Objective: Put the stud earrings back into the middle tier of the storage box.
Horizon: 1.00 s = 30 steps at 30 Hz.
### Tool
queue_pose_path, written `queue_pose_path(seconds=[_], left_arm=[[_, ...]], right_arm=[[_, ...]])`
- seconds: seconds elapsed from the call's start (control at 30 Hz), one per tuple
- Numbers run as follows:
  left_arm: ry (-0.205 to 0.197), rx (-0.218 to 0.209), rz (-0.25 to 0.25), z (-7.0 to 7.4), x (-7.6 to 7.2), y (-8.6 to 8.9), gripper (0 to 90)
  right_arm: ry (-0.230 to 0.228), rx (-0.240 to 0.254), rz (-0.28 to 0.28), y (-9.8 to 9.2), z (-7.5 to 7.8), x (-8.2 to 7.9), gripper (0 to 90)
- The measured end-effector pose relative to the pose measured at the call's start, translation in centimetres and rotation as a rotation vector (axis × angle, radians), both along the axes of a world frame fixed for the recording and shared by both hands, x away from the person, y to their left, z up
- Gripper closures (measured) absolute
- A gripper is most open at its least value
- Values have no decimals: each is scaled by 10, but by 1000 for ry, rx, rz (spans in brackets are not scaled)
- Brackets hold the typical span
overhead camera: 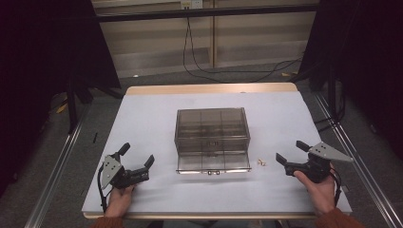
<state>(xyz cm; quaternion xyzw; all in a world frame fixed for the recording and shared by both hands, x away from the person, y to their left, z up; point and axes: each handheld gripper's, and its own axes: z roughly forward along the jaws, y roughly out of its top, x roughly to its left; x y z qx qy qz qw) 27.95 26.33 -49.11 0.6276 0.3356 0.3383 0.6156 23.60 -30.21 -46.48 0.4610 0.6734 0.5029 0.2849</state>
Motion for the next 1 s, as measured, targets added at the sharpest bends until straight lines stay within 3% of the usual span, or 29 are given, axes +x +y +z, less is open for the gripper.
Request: queue_pose_path(seconds=[0.1,0.17,0.2,0.33,0.4,0.43,0.57,0.63,0.73,0.8,0.83,0.87,0.9,0.93,1.0], left_arm=[[0,1,0,0,0,0,0],[0,1,0,0,0,0,0],[0,1,0,0,0,0,0],[-1,3,2,0,0,0,0],[-2,0,3,0,0,0,0],[-1,6,0,0,0,0,0],[3,6,1,0,0,0,0],[3,7,8,0,0,0,0],[0,13,2,0,0,0,0],[6,5,-2,0,0,-1,0],[6,5,-2,0,0,-1,0],[0,2,1,0,0,-1,0],[0,2,1,0,0,-1,0],[0,2,2,0,0,-1,0],[-3,4,3,0,0,-1,0]], right_arm=[[6,1,7,0,0,0,91],[52,-17,19,2,3,0,119],[52,-17,19,2,3,0,119],[119,-69,56,7,11,0,280],[137,-78,72,9,13,0,302],[171,-98,114,12,18,2,371],[247,-155,212,18,28,12,495],[312,-169,256,20,32,19,523],[427,-254,310,33,36,32,569],[472,-284,349,40,36,39,599],[472,-284,349,40,36,39,599],[515,-313,368,45,36,46,640],[515,-313,368,45,36,46,640],[565,-361,401,48,38,53,671],[621,-390,430,50,40,58,699]])
